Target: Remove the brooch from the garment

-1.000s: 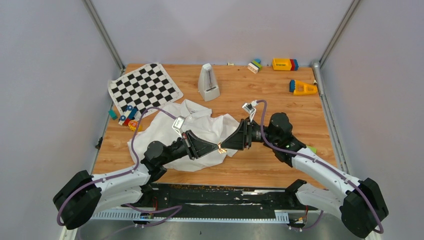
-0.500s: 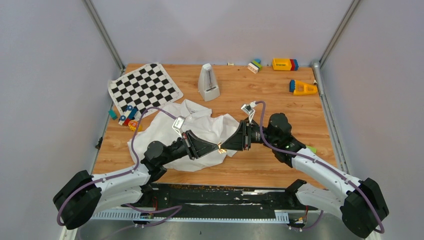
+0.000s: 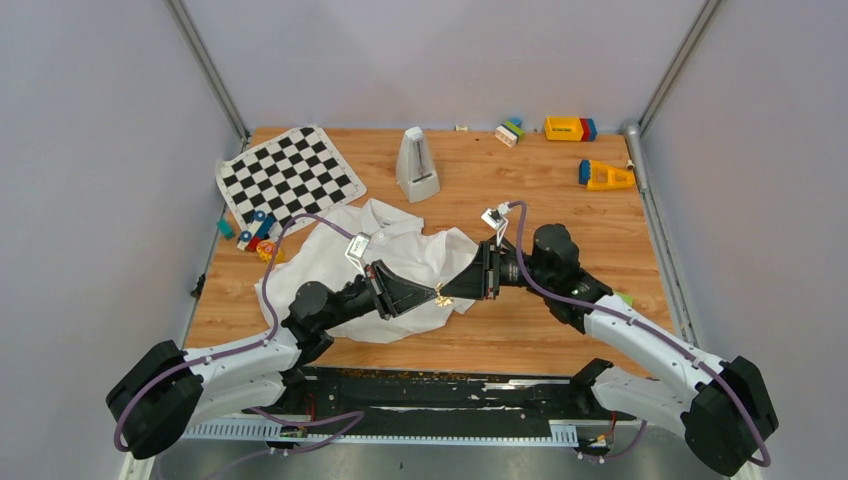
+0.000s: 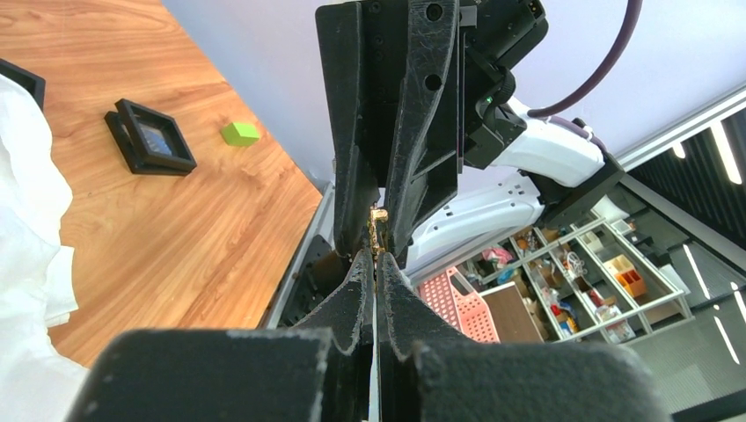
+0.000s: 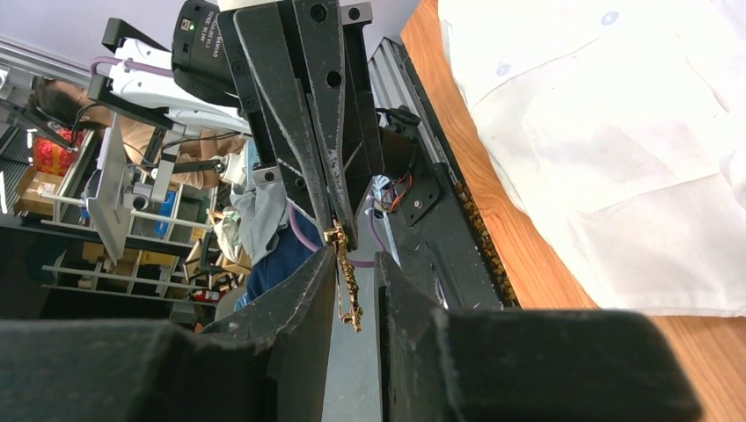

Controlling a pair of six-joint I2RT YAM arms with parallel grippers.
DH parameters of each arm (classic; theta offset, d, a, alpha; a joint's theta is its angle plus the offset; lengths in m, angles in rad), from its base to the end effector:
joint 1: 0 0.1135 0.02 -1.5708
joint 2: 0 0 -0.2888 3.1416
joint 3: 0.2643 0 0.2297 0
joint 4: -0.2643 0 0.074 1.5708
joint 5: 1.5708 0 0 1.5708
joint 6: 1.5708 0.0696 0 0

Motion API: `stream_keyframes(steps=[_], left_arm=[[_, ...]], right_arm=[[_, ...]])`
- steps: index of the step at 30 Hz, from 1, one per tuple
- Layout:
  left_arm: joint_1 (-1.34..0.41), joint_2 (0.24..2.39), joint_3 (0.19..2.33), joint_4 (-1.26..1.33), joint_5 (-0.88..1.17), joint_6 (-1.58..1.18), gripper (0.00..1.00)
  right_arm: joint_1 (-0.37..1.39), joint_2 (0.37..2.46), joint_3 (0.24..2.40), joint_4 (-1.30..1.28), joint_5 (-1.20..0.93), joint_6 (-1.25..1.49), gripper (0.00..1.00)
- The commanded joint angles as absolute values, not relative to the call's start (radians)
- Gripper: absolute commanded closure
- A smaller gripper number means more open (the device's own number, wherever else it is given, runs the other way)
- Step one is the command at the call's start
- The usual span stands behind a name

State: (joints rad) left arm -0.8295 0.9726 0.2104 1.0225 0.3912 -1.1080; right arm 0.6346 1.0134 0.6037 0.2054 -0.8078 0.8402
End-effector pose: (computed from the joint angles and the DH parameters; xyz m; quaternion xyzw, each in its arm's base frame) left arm 0.1106 -0.1602 0.2781 0.0697 0.6133 -0.7081 0.3429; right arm 0.1426 0.1674 0.3005 -0.1736 0.7348 0.6159 0.2248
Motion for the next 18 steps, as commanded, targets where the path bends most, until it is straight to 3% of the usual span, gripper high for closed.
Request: stream_keyframes(steps=[1,18], left_arm=[[-0.834,0.947,0.235,1.089,0.416,-1.089,1.00],[-0.834,0.925,0.227,1.086,0.417,-1.090,1.00]], right_arm=[[0.638,1.018,0.638,0.158,-0.731,0.808,0.77],[0.637,0.978,0.623,0.125,-0.645,0.810,0.78]])
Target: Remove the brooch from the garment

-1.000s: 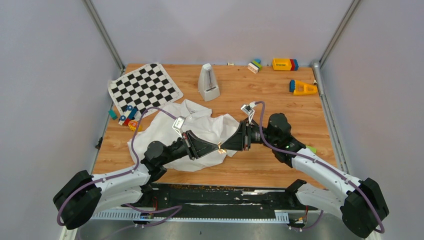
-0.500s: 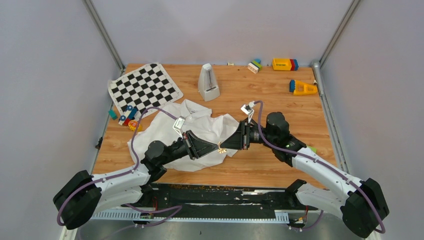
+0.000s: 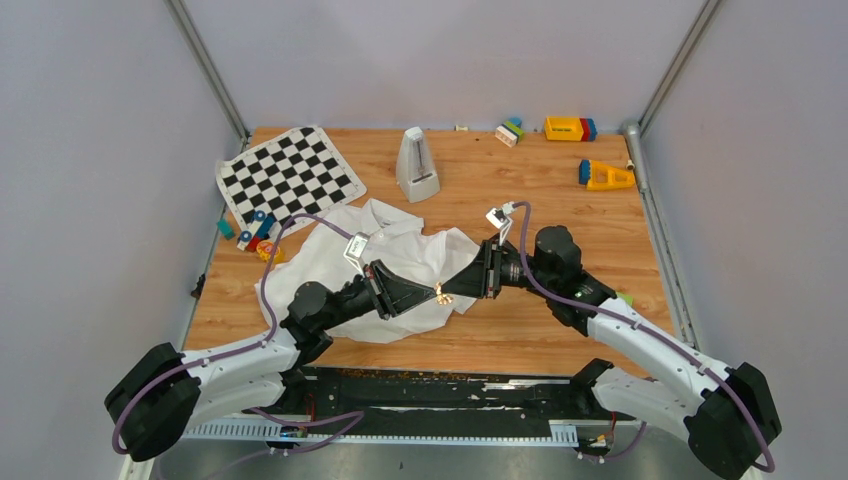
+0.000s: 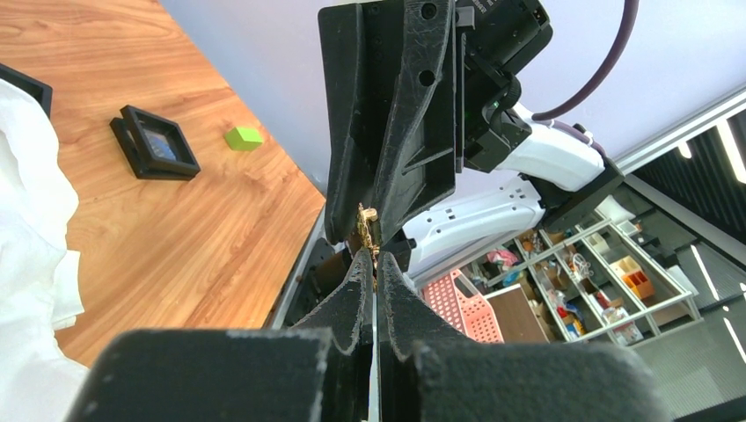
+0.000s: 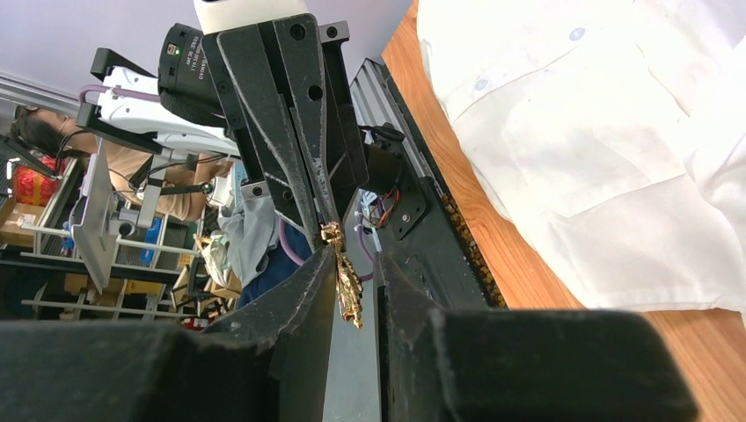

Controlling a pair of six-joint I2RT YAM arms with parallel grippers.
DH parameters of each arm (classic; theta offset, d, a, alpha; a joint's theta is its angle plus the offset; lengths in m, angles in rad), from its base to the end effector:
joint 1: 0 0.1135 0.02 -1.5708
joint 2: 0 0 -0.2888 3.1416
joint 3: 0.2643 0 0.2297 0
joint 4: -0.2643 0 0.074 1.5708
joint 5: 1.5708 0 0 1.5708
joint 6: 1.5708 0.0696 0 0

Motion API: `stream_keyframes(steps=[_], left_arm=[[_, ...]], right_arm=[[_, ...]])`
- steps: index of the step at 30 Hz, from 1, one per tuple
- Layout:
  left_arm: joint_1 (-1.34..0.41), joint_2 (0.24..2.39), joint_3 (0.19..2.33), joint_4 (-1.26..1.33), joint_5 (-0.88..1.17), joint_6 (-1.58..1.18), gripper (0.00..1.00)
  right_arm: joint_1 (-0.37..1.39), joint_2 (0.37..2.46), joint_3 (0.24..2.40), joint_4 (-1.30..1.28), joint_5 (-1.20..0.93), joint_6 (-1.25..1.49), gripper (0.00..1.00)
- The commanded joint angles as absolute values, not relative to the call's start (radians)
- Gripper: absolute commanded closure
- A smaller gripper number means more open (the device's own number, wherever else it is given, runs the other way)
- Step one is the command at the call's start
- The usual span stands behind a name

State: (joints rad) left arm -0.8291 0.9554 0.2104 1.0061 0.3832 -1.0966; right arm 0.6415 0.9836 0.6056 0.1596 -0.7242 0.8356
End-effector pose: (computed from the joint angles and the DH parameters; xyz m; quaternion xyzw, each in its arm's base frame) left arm 0.1097 -0.1583 0.2789 0.0700 0.6127 -0.7054 0.3495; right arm 0.1417 0.1634 0.3005 -0.1500 0.7474 0.5983 0.2468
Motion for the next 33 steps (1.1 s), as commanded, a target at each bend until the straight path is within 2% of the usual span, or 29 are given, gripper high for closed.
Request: stream_keyframes(steps=[1,21,33], left_arm=[[-0.834,0.925,0.226,1.086,0.418,-1.090,1.00],[-0.834,0.890,0.220,1.049,0.398,-1.079,1.00],[-0.834,0.900,0.223,1.015,0.382,-1.076,1.00]], right_arm=[[0.638,0.978,0.624,0.124,-0.645,0.810,0.78],[0.636,0.937,0.610,0.119,-0.608,0.815,0.73],[0.635,0.882,0.618,0.093,-0.601,0.794,0.61]])
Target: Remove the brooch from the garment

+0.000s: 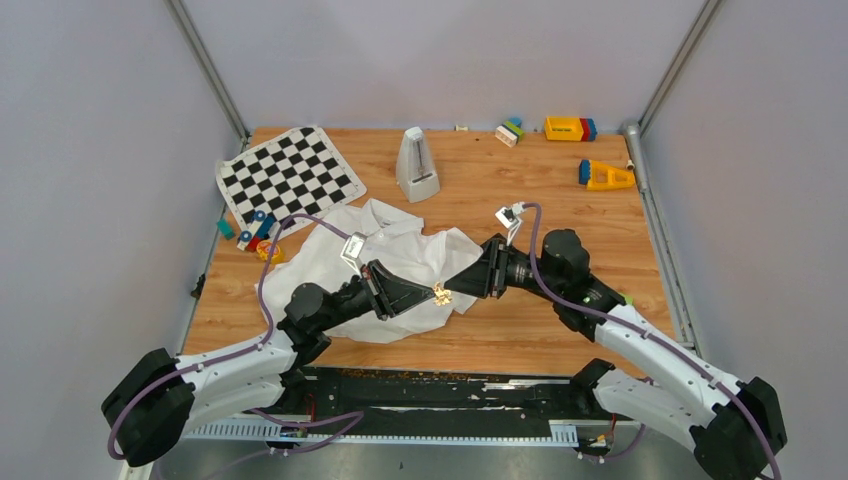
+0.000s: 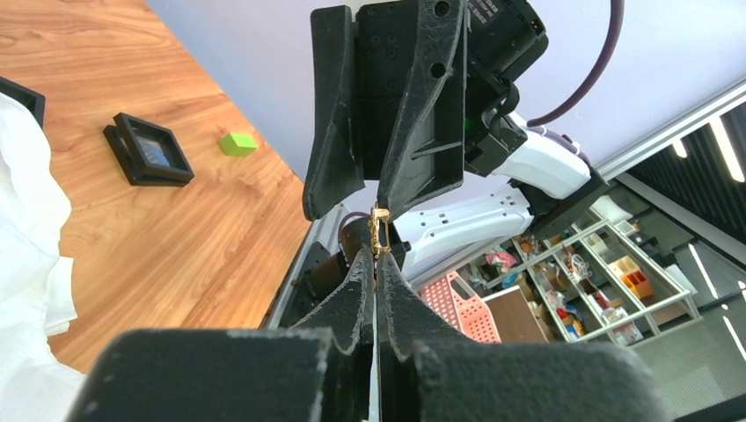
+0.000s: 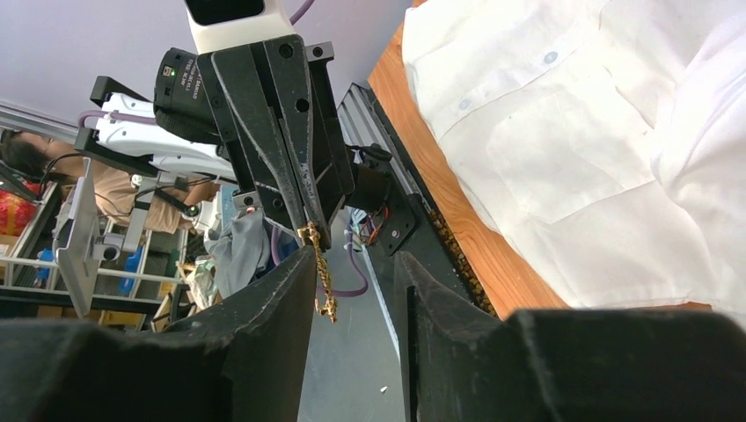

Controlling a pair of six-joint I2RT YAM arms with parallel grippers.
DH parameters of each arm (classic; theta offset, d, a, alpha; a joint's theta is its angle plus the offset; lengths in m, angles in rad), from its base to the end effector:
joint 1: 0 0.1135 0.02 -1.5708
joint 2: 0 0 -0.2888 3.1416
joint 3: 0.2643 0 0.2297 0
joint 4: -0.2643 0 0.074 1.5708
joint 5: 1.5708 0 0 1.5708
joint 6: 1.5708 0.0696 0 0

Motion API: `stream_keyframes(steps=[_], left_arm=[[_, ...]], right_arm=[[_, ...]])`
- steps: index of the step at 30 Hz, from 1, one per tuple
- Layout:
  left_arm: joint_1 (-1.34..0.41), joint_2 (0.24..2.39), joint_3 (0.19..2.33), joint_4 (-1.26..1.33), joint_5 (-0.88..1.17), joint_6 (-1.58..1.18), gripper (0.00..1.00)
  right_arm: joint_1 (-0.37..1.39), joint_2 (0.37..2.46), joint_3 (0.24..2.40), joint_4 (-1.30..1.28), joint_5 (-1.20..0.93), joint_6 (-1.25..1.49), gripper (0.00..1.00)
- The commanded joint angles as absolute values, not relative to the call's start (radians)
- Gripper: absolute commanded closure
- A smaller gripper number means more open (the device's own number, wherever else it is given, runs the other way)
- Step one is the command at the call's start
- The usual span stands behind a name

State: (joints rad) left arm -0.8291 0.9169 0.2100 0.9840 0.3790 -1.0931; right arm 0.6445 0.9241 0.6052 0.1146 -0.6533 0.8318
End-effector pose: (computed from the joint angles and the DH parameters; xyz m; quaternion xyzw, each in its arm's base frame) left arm 0.1062 -0.1540 0.2823 0.0711 0.6065 -0.7075 0.3557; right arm 0.1360 0.1551 0.3052 -0.1330 0.7502 0.5864 0.2748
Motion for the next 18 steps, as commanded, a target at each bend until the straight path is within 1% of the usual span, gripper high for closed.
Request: stream_keyframes(steps=[1,4,7,11,18], left_arm=[[-0.834,0.899,0.227,0.991,0.375,-1.071,1.00],[-0.834,0.884,0.247,0.881,0.349,-1.029,1.00],[-0.834,0.888,0.291,0.690,0.323,-0.975,1.00],[-0.834,0.981,0.346,0.617,0.360,-0.929,1.00],[-0.841,1.249,0.471,0.585,0.479,-0.897,1.00]], right_arm=[[0.633,0.871,0.622,0.075,-0.584,0.787,0.59],[0.624,0.832,0.634,-0.009,-0.493,0.765,0.58],[0.610,0.790,0.655,-0.129,-0.376,0.730,0.54],[0.596,0.760,0.682,-0.271,-0.218,0.678,0.46],[0.556,0.834,0.739,-0.470,0.045,0.627,0.49]])
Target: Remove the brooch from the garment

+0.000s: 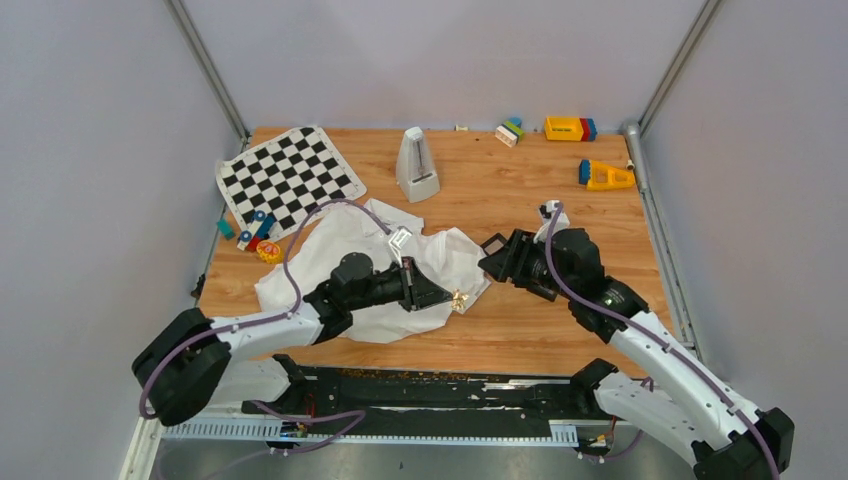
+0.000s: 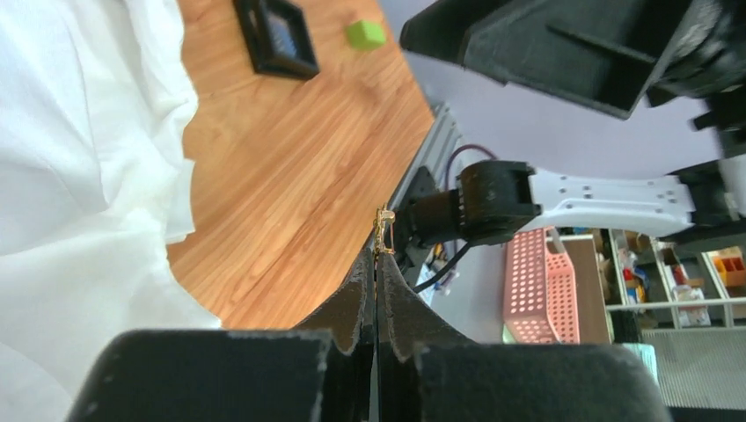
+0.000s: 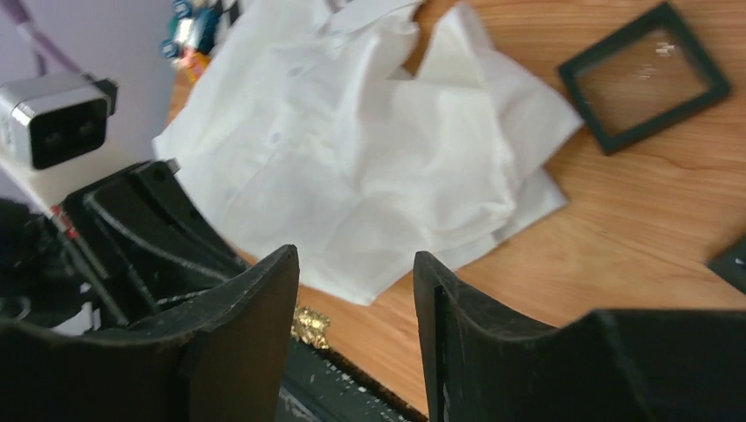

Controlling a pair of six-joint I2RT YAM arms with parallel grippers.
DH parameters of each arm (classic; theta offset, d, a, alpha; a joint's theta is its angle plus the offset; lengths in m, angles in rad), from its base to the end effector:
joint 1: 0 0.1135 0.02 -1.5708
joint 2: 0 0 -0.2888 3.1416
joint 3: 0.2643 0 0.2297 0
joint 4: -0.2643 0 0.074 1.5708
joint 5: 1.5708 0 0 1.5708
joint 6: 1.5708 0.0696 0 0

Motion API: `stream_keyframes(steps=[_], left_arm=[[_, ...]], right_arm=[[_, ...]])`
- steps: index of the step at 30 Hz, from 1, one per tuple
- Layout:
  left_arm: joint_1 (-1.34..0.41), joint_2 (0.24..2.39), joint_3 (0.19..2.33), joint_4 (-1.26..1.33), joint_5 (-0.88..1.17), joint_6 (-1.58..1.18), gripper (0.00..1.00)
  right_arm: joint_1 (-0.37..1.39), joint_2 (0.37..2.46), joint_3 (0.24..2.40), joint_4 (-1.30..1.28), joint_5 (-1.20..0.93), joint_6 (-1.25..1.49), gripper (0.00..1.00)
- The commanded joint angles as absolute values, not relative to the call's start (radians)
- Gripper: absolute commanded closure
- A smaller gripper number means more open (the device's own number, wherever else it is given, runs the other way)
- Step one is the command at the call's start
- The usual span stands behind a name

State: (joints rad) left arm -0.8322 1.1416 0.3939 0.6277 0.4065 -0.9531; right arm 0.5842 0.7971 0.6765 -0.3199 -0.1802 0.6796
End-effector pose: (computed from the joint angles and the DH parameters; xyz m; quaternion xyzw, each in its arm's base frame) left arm 0.1413 -0.1961 0.2528 0.0894 0.7396 -0.6008 0.2900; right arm 0.1386 0.1066 0.2922 -0.0080 0.8424 0.3764 0.3855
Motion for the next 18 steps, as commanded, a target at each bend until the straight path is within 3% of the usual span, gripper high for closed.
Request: stream_keyframes(steps=[1,10,14,18], left_arm=[[-0.842,1.305,0.501,0.573,0.485,-0.892,1.00],[-0.793,1.547,0.592,0.475,0.455,-0.870,1.00],[-0.639,1.594,0.519,0.522,0.500,-0.873,1.00],[-0.456,1.677,0.423,0.703,0.680,-0.899,1.00]], right_arm=[[0.538,0.846,0.743,-0.482,0.079,0.626,0.49],[0.450,1.025,0.800,-0.497,0.106,0.552,0.50],[0.443,1.138,0.845,-0.496,0.110,0.545,0.49],[0.412,1.236,0.878,-0.495,0.097,0.546,0.49]])
